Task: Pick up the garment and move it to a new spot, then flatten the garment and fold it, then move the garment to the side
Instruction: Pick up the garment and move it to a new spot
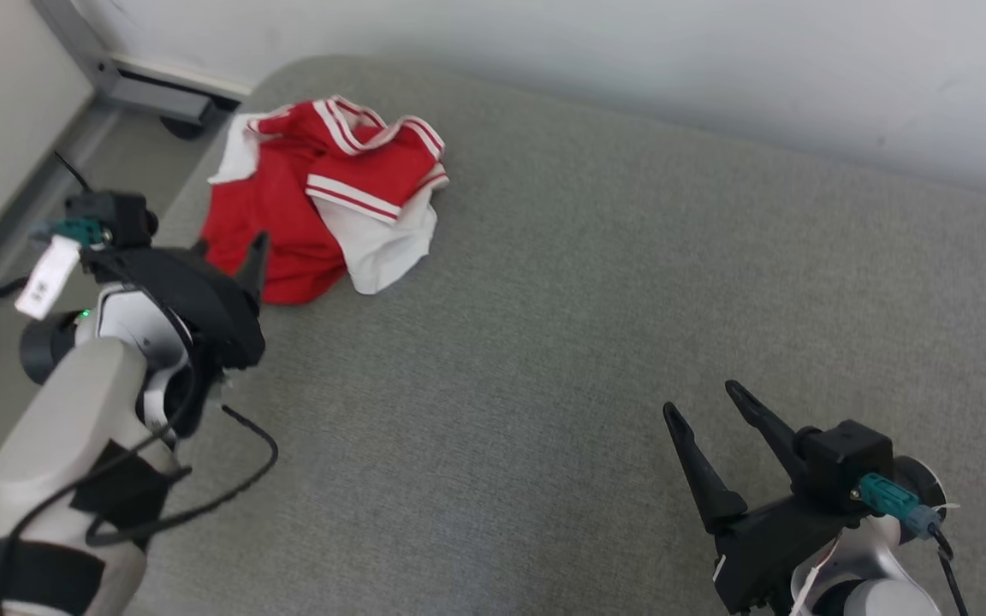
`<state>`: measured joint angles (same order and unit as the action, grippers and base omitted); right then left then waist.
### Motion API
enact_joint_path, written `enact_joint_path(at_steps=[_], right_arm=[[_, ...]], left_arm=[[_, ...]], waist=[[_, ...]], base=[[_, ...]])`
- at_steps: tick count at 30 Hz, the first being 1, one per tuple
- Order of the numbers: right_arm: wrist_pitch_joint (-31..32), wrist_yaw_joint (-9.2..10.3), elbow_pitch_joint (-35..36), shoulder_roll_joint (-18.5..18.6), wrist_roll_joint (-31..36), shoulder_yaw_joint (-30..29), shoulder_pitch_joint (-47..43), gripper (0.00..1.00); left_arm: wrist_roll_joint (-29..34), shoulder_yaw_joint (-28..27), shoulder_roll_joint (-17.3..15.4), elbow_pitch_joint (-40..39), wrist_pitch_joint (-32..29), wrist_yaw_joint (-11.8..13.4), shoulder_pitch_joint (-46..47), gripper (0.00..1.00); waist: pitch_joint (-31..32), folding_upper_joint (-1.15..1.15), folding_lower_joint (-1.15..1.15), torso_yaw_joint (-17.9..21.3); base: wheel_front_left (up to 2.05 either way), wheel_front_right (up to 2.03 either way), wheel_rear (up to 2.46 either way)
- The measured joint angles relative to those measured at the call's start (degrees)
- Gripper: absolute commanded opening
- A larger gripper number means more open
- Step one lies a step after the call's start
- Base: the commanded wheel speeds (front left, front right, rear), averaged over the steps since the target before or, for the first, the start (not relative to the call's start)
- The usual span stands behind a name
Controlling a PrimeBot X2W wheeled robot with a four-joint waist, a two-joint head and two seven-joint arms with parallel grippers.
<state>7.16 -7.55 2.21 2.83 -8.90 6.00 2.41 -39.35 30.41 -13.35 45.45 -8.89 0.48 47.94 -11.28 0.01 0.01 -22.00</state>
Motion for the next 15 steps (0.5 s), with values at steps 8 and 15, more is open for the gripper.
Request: enact_joint_path(at_steps=[8, 15], right_arm=[[4.24, 0.00, 8.08, 0.77, 1.72, 0.05, -0.28, 1.00], [5.46, 0.00, 10.62, 1.36, 1.92, 0.67, -0.69, 1.00]], left_arm=[[-0.97, -0.32, 1.47, 10.85, -2.71, -2.37, 9.51, 1.00], [-0.82, 0.12, 1.32, 17.13, -4.63, -1.43, 12.50, 1.00]], waist=[[-8.28, -0.01, 0.00, 2.62], [-12.66, 0.00, 0.00, 3.87]], base=[[0.00, 0.00, 0.00], [0.00, 0.00, 0.00]])
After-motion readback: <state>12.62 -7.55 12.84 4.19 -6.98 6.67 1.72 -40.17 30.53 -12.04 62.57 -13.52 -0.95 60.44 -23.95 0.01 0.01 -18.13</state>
